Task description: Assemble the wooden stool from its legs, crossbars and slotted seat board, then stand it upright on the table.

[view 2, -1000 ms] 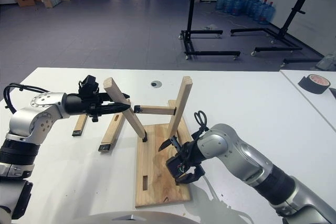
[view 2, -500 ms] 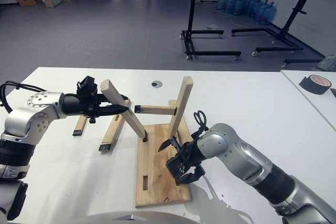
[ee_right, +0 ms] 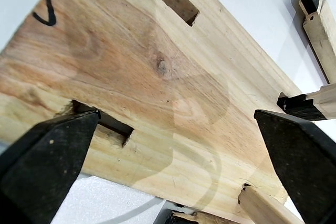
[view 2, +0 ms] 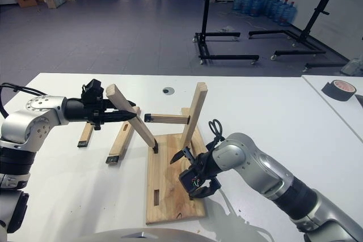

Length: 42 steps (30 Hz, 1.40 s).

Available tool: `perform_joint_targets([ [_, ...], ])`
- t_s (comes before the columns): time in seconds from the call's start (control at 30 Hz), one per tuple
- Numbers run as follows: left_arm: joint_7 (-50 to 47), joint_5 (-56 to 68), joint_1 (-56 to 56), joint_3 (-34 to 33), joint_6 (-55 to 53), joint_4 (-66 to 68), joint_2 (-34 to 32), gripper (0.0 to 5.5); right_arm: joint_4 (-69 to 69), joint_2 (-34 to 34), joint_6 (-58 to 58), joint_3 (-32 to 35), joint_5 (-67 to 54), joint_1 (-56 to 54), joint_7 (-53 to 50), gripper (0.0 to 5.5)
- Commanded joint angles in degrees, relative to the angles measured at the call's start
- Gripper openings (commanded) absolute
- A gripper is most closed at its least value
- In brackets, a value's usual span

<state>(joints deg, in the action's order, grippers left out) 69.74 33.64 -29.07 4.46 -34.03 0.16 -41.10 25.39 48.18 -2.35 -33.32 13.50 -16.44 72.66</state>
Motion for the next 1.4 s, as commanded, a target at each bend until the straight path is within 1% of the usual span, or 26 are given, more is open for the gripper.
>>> perform_joint_targets([
  [0.03, 1.66, -1.87, -0.80, 1.19, 1.02, -0.59, -0.50, 2.02, -4.17, 0.10, -1.07, -3.95, 5.62, 3.22, -0.18, 5.40],
  [0.2, 2.52, -3.81, 0.12, 3.44, 2.54, -0.82, 0.33, 2.02, -4.50, -0.11, -1.00, -3.99, 5.78, 2.78, -0.22, 5.40],
  [0.33, 3.19, -5.40, 0.69, 5.12, 3.58, -1.63, -0.37, 2.02, -4.46, -0.02, -0.98, -3.92, 5.80, 2.63, -0.34, 5.40],
  [0.73, 4.82, -3.02, 2.05, 5.52, 0.58, -4.68, -1.18, 2.02, -5.02, -0.22, -1.09, -3.81, 5.89, 2.51, -0.72, 5.40],
  [0.83, 4.26, -2.18, 1.76, 4.78, -0.72, -2.08, 0.17, 2.02, -5.12, -0.45, -1.27, -3.94, 6.02, 2.48, -0.81, 5.40],
  [0.97, 4.22, -2.11, 1.67, 3.34, -1.00, 5.59, 1.52, 2.02, -5.33, -0.89, -1.44, -4.28, 6.09, 2.47, -0.82, 5.40],
  [1.4, 2.28, -6.56, 1.55, 7.91, 0.96, 13.72, 5.57, 2.02, -5.76, -1.22, -1.37, -4.34, 6.17, 2.30, -0.63, 5.40],
])
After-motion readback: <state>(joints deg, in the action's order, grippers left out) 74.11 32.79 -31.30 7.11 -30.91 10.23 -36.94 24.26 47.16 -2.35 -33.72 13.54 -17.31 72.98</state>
